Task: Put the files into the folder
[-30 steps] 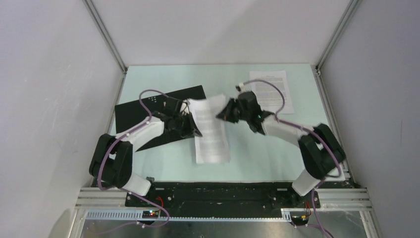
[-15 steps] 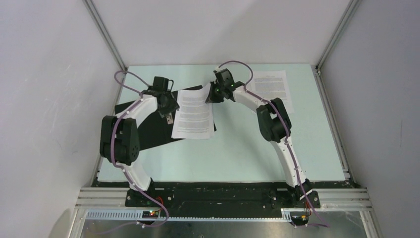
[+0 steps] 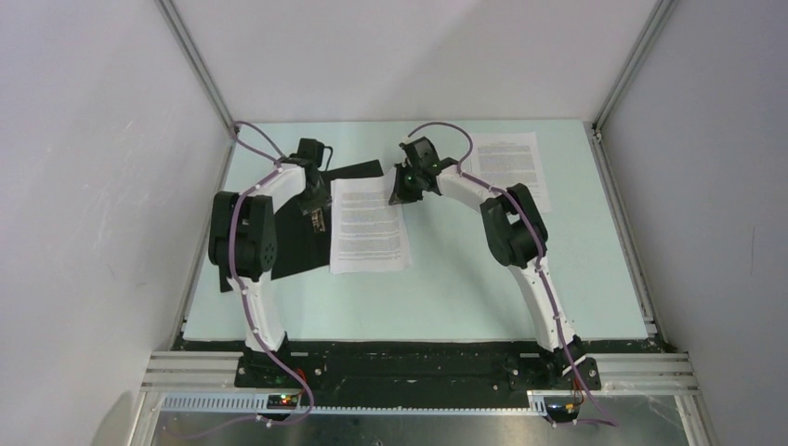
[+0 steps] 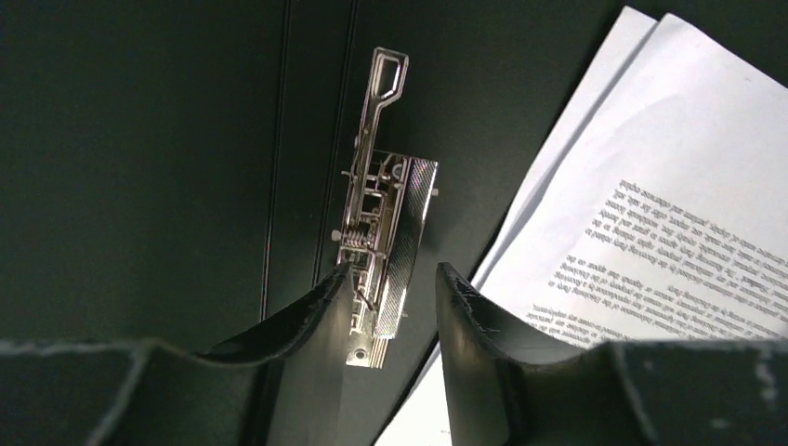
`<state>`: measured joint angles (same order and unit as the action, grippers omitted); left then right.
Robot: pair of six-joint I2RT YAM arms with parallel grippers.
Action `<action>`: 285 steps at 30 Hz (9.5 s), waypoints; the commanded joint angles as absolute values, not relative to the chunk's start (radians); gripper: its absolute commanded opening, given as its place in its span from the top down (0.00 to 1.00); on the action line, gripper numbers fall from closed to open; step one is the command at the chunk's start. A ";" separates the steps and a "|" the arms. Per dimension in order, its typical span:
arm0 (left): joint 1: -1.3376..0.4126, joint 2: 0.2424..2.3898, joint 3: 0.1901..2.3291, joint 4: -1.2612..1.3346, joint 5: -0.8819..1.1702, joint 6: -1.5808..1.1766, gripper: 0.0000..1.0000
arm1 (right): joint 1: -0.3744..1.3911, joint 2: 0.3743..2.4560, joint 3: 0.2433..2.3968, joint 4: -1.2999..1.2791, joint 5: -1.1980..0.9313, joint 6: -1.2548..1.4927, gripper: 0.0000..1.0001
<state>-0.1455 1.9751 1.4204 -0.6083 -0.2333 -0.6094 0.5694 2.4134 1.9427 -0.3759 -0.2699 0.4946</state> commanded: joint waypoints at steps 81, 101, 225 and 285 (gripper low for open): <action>-0.300 1.633 1.116 -0.622 0.083 -0.669 0.45 | 0.565 1.947 1.236 -0.212 -0.317 0.441 1.00; -0.299 1.697 1.085 -0.564 0.128 -0.706 0.48 | 0.568 1.901 1.173 -0.136 -0.217 0.644 1.00; -0.291 1.779 1.382 -0.551 0.319 -0.662 0.36 | 0.405 2.032 1.563 -0.543 0.341 0.447 0.06; -0.317 1.638 1.256 -0.490 0.436 -0.682 0.36 | 0.308 2.122 1.581 -0.678 0.090 0.497 1.00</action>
